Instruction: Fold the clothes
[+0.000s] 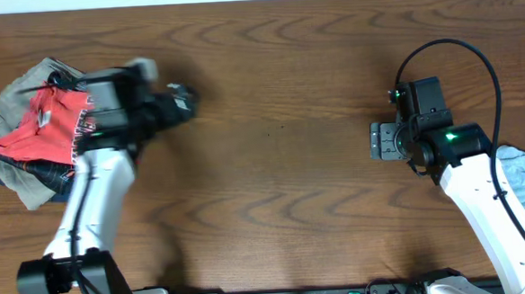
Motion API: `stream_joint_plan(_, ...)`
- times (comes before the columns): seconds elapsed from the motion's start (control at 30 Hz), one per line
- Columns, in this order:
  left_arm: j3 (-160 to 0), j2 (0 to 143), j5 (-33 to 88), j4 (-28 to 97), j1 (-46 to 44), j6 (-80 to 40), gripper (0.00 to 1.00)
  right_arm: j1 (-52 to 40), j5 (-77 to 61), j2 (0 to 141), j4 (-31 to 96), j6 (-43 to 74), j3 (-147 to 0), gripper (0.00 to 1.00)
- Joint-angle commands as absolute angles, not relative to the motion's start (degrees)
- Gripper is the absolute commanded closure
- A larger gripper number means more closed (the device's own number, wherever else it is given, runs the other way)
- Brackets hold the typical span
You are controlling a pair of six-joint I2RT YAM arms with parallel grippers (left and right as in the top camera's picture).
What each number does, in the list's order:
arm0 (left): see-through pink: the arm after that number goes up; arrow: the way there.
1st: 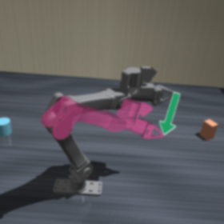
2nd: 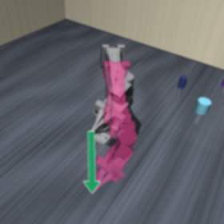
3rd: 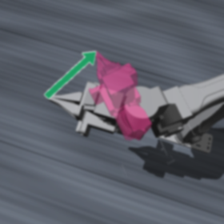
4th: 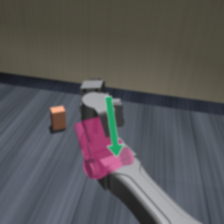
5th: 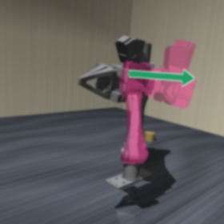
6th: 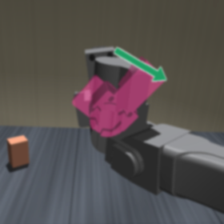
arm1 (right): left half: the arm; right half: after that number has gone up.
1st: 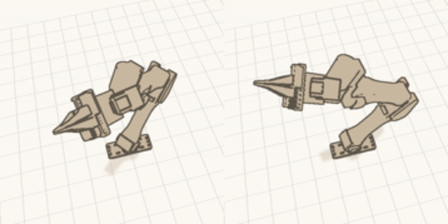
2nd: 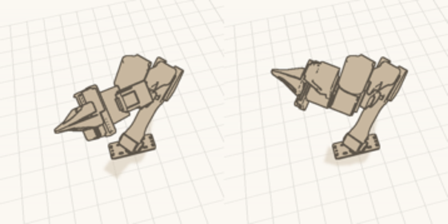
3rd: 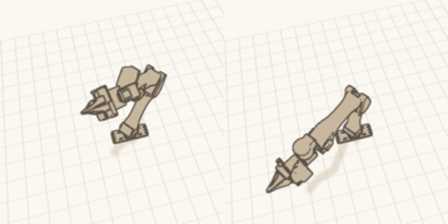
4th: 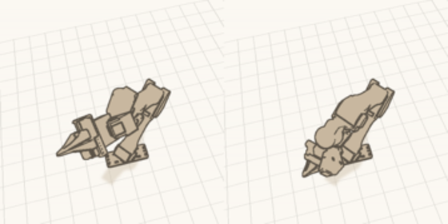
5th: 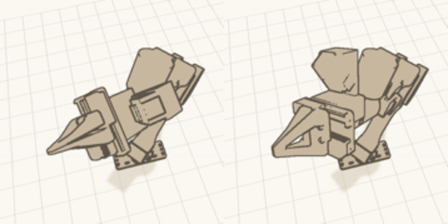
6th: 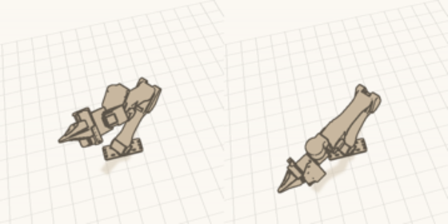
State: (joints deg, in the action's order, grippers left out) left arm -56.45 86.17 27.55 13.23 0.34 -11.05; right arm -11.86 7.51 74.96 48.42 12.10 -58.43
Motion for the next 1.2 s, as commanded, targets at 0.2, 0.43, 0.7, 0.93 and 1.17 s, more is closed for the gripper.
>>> stream_joint_plan(0.2,-56.5,86.3,17.1,32.0,-13.8,-5.5,0.02,-11.6,-2.7,75.3,50.7,12.1,-59.2,0.01)
stream_joint_plan(0.43,-56.5,83.3,17.0,47.7,-8.9,-10.4,0.02,-11.6,-2.6,75.3,56.4,12.1,-59.2,0.01)
stream_joint_plan(0.7,-56.5,71.1,15.3,58.3,-2.5,-10.1,0.02,-11.0,-3.0,70.1,59.0,12.2,-59.2,0.02)
stream_joint_plan(0.93,-56.4,52.2,3.6,58.1,-4.5,-8.7,0.02,-10.3,-1.9,56.6,55.9,12.2,-59.2,0.01)
stream_joint_plan(1.17,-54.5,33.4,2.9,56.2,-7.0,-6.9,0.02,-10.5,5.4,42.0,55.9,13.9,-58.8,0.01)
